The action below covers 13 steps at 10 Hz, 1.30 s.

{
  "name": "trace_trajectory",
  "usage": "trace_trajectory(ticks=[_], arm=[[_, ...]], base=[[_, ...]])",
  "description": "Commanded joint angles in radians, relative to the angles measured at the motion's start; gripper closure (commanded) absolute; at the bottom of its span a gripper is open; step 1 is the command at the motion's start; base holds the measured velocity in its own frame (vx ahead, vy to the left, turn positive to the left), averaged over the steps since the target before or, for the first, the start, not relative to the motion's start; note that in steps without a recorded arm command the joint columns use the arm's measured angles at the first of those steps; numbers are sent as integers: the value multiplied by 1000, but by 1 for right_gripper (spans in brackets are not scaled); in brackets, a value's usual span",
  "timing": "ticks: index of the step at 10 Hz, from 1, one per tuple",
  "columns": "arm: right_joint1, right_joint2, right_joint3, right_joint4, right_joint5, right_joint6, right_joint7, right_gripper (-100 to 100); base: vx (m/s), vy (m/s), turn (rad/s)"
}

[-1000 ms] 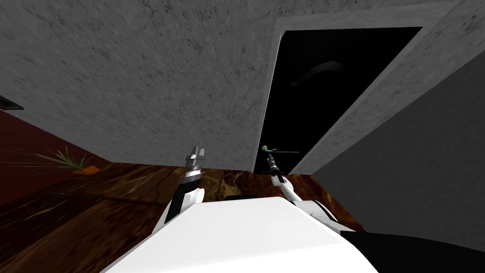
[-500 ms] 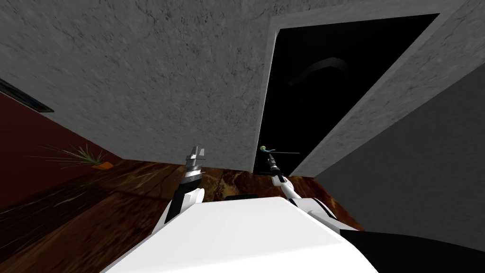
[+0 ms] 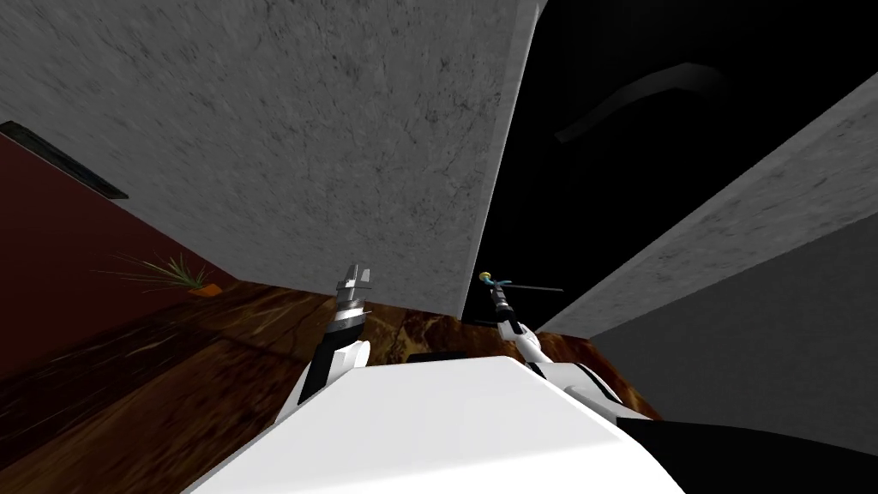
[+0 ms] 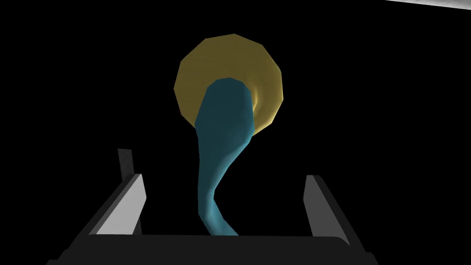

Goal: Pull the door open

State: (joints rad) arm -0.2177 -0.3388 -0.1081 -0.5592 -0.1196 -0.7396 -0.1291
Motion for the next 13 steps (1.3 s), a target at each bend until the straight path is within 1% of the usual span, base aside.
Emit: trace_trajectory(ticks=[1, 2, 3, 4, 9, 10, 11, 13], arm=[[11, -22, -12, 18, -9, -18, -16, -100], [13, -26, -14, 19, -11, -20, -19, -100], [2, -25, -11, 31, -8, -23, -18, -100], [2, -25, -11, 31, -8, -23, -18, 100], [2, -25, -11, 31, -8, -23, -18, 100], [10, -35, 5, 31, 0, -31, -39, 100], [12, -38, 9, 31, 2, -34, -44, 100], [21, -52, 29, 28, 12, -47, -70, 100]], base=[[152, -14, 149], [179, -23, 118], [75, -12, 15], [-12, 1, -11], [-13, 1, 0], [-96, -43, 124], [-182, -69, 114], [-193, -65, 129]])
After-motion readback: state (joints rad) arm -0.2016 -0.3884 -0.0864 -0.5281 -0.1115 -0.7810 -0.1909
